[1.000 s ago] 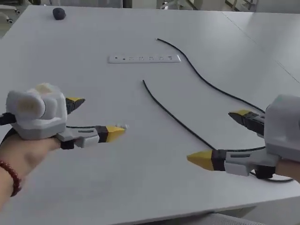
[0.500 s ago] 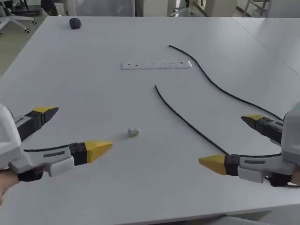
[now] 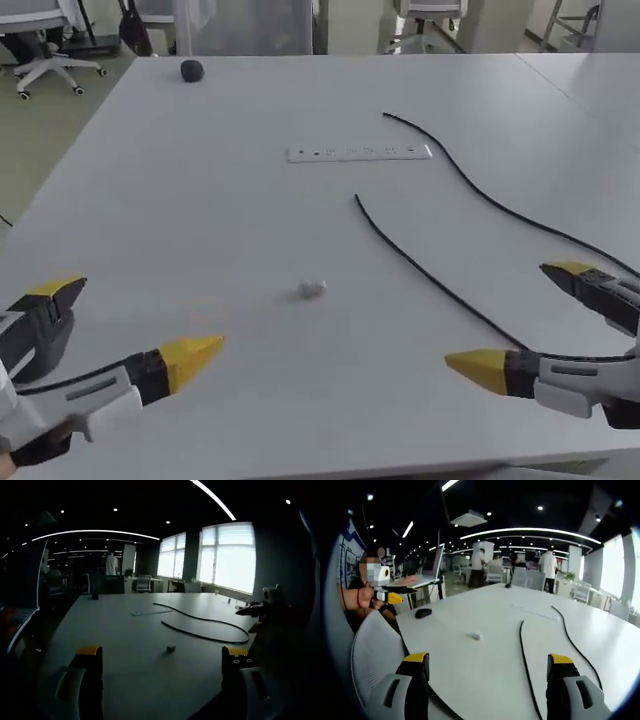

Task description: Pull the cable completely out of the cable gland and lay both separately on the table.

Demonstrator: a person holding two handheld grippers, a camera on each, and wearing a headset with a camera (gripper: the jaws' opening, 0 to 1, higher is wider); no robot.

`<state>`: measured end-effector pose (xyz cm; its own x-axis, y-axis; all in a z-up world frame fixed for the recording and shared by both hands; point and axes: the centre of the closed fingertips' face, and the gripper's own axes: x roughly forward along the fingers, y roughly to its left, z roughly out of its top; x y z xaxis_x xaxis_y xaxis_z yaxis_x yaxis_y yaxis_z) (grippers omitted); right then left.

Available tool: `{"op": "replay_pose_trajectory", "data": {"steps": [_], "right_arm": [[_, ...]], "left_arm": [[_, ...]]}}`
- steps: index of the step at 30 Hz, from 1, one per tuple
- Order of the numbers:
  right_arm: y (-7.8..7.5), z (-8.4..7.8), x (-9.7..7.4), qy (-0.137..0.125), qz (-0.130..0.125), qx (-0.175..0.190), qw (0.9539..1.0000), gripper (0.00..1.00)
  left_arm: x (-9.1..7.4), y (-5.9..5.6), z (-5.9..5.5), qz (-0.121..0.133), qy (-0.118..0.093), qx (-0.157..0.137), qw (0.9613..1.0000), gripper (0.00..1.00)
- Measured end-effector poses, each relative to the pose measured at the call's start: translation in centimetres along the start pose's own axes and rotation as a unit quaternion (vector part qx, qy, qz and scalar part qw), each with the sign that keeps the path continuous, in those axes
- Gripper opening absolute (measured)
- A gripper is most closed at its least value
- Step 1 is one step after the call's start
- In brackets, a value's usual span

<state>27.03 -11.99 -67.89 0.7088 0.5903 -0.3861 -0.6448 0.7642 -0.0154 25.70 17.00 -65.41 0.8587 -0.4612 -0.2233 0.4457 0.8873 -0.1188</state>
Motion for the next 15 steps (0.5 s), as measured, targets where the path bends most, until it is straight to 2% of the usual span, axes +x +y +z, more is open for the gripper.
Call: {"op": "replay_pose_trajectory", "data": {"steps": [2,6,15], "right_arm": [[0.2,0.3,0.0,-0.005,0.001,0.001,1.0000,0.99],[0.5,0.9,0.1,-0.016,0.001,0.003,0.9999,0.99],[0.5,1.8,0.2,-0.019,0.006,-0.011,0.9997,0.99]], "left_arm": [[-0.2,0.1,0.5,0.001,-0.014,-0.004,0.9999,1.00],[-0.1,0.0,0.1,0.006,-0.005,-0.005,1.0000,0.99],[-0.1,0.2,0.3,0.005,-0.006,0.000,1.0000,0.99]]}}
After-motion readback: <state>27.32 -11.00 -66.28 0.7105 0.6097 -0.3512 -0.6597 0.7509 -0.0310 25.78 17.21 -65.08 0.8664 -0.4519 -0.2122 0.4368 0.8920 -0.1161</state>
